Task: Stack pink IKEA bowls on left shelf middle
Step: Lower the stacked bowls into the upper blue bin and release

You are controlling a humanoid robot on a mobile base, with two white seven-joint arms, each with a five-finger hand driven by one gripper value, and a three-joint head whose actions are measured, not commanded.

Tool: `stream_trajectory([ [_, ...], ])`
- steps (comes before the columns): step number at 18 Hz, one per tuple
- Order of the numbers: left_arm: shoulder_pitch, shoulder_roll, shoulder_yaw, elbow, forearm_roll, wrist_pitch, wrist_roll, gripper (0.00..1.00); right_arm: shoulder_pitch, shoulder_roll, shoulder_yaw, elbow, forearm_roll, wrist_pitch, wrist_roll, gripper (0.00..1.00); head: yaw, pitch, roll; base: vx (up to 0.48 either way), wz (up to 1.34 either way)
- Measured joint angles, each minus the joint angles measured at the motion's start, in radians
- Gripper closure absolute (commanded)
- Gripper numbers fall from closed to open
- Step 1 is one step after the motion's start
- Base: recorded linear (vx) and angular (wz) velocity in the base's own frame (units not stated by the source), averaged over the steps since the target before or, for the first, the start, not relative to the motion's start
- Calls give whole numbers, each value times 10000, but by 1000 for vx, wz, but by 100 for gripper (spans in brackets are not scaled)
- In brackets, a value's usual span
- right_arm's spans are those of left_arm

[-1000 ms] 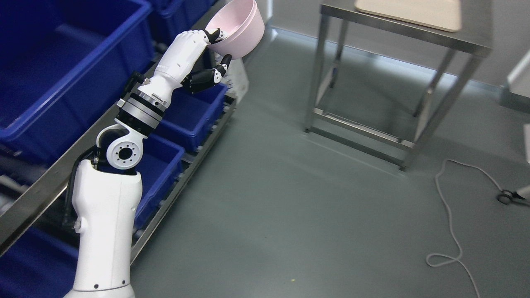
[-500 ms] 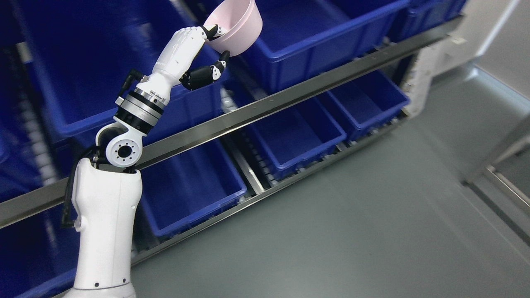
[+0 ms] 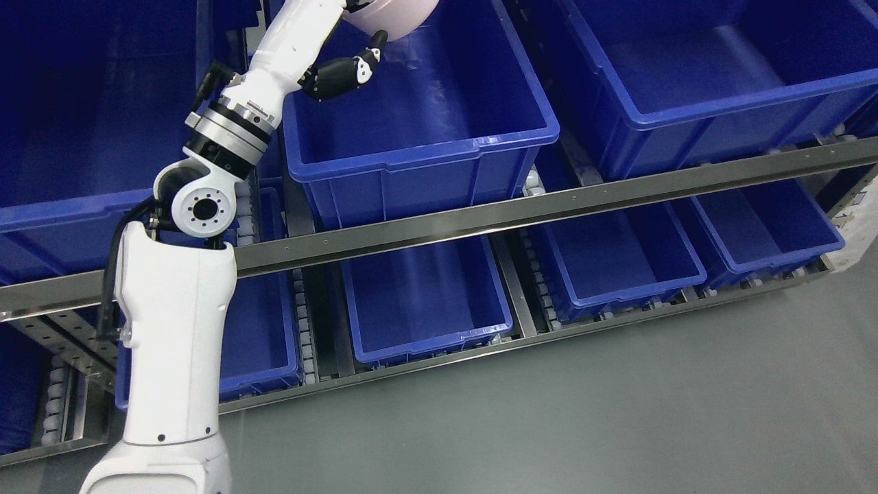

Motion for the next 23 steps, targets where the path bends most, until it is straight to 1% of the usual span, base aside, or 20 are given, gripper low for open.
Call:
stream_trajectory([
  [3,-565,49,-138,225,-75,572,-42,92,0,0,0,0,0,0,0,0,0,0,0,9,45],
  [6,-1121,375,-302,973,-296,1129,-247,90,0,0,0,0,0,0,0,0,0,0,0,-3,-14],
  [9,-1556,633,-586,2006,-403,1279,-334,89,0,0,0,0,0,0,-38,0,0,0,0,-2,-5],
  [13,-1941,717,-909,3182,-466,1297,-358,89,0,0,0,0,0,0,-66,0,0,0,0,-1,-4],
  [17,-2122,648,-1182,4082,-500,1314,-334,83,0,0,0,0,0,0,-22,0,0,0,0,-2,-21],
  [19,-2172,626,-1288,4454,-511,1343,-286,79,0,0,0,0,0,0,-8,0,0,0,0,0,0],
  [20,-2189,617,-1329,4613,-515,1356,-267,74,0,0,0,0,0,0,-7,0,0,0,0,0,0],
  [22,-2213,605,-1390,4881,-522,1365,-240,63,0,0,0,0,0,0,-3,0,0,0,0,0,0],
  [23,-2219,602,-1417,4989,-525,1369,-236,53,1,0,0,0,0,0,-1,0,0,0,0,0,0],
])
